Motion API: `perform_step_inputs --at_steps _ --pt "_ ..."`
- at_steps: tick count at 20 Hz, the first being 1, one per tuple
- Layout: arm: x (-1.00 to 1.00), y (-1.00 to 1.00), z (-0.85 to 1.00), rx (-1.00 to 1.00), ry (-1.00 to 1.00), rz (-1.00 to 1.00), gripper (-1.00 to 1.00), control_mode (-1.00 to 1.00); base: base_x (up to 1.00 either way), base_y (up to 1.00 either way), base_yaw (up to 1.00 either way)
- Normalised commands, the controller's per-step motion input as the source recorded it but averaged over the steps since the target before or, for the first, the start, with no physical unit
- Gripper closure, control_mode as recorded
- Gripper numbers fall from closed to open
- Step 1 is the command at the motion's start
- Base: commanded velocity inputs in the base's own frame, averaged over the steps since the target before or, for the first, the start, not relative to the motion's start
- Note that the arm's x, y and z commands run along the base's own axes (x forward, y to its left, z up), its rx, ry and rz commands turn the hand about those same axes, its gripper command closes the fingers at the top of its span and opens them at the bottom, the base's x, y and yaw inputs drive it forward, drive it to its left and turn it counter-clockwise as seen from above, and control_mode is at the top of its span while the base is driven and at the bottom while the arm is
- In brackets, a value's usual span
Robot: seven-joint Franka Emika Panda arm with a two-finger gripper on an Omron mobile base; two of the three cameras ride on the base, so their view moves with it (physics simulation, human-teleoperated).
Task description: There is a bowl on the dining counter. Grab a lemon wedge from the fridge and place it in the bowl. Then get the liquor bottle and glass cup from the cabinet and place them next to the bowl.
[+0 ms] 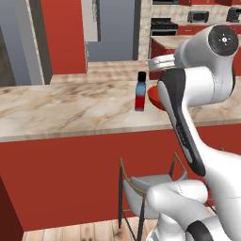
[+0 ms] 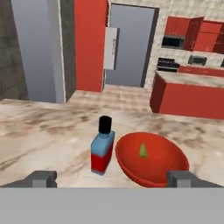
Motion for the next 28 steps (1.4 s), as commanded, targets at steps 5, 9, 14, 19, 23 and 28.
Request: perform_step_inputs --at_steps 5,9,14,19,23,28 --pt "-1.0 0.0 -0.12 0.02 0.47 -0.06 -1.0 -1.0 0.0 0.0 0.0" --pt "-1.0 -0.02 -0.56 0.0 0.33 -0.05 -1.0 -1.0 0.0 0.0 0.0" --pt "-0.72 0.0 -0.7 0.0 0.18 -0.01 -1.0 -1.0 0.0 0.0 0.0" --pt "-0.49 -0.1 -0.69 0.0 0.16 -0.02 -1.0 -1.0 0.0 0.0 0.0" --pt "-0.25 -0.17 -0.53 0.0 0.19 -0.03 -1.0 -1.0 0.0 0.0 0.0" --pt "-0.13 -0.06 -0.12 0.0 0.03 0.0 -1.0 1.0 -0.33 -0.13 -0.01"
